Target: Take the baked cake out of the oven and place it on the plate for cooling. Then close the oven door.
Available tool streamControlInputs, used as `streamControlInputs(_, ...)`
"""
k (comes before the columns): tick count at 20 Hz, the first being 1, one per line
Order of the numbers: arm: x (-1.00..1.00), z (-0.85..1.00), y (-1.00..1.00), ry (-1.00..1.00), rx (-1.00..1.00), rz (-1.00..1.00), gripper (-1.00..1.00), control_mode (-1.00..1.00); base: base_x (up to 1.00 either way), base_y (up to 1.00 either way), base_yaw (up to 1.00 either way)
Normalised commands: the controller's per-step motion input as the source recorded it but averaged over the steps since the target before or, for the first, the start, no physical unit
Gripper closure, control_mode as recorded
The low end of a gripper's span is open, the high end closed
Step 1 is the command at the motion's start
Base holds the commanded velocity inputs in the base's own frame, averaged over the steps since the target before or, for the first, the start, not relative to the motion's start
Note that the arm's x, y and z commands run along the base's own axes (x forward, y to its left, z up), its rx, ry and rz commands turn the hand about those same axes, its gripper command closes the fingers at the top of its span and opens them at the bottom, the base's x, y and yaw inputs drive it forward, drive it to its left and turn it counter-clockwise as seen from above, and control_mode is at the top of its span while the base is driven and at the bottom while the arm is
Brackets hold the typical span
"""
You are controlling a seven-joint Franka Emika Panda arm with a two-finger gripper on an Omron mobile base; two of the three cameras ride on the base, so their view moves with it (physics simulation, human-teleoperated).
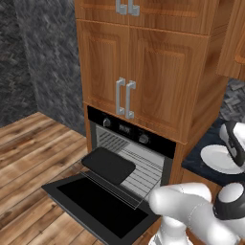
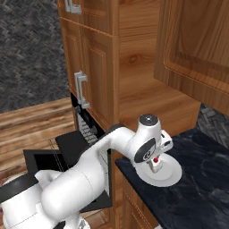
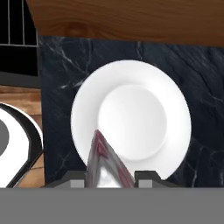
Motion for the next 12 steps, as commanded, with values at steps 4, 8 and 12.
streamControlInputs(4,0.17,-0.30,-0.19,0.02,0.05,0.00,1.00,-1.00,0.00,0.00,0.00)
streamControlInputs(8,0.18,-0.24,-0.10,0.00,0.05,0.00,1.00,-1.00,0.00,0.00,0.00)
streamControlInputs(12,0.28,-0.27,-0.03,0.00,0.04,0.00,1.00,-1.00,0.00,0.00,0.00)
